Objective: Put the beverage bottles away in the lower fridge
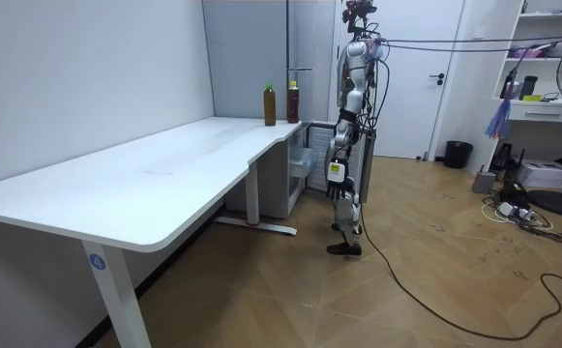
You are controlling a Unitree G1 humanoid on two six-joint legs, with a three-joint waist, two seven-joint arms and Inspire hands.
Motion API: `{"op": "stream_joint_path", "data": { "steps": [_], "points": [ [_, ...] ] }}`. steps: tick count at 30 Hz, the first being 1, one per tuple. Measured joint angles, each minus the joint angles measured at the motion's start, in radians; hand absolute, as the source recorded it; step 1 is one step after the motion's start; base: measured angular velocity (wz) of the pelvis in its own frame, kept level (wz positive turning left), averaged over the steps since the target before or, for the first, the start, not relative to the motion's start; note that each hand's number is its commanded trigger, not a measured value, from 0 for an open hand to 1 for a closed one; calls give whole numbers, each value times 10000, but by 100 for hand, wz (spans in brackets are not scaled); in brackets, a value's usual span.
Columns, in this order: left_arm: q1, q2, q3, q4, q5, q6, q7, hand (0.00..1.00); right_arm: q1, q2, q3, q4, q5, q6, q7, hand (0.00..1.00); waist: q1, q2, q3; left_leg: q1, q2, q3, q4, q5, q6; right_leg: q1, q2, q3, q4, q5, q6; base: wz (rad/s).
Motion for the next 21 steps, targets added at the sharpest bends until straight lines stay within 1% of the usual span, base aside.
{"op": "stream_joint_path", "data": {
  "steps": [5, 15, 19, 21],
  "points": [
    [80, 0, 30, -9, 4, -130, 18, 0, 3, 26, 2, 36, 3, -2, 4, 0, 7, -37, 3, -4, -6, -50, 58, -1, 1, -1, -13, -55, -9, 0, 0, 2],
    [184, -9, 26, 19, -49, -162, 61, 0, 24, 83, 104, 138, 180, 12, -11, 0, 8, -34, 2, -16, -8, -65, 127, -12, 18, 24, -24, -73, 24, -1, 1, 0],
    [156, -25, 44, 19, -396, -221, 479, 0, -3, 85, 102, 228, 215, 21, -13, 0, 3, -11, -4, -51, -16, -123, 144, -12, 18, 13, -30, -122, 58, -1, 1, 3],
    [48, -34, 299, 17, -642, -351, 832, 0, -23, 85, 88, 230, 357, 8, -45, 0, 3, -2, -8, -147, -31, -275, 178, -11, 19, -12, -35, -214, 66, -5, -1, 11]
  ]
}}
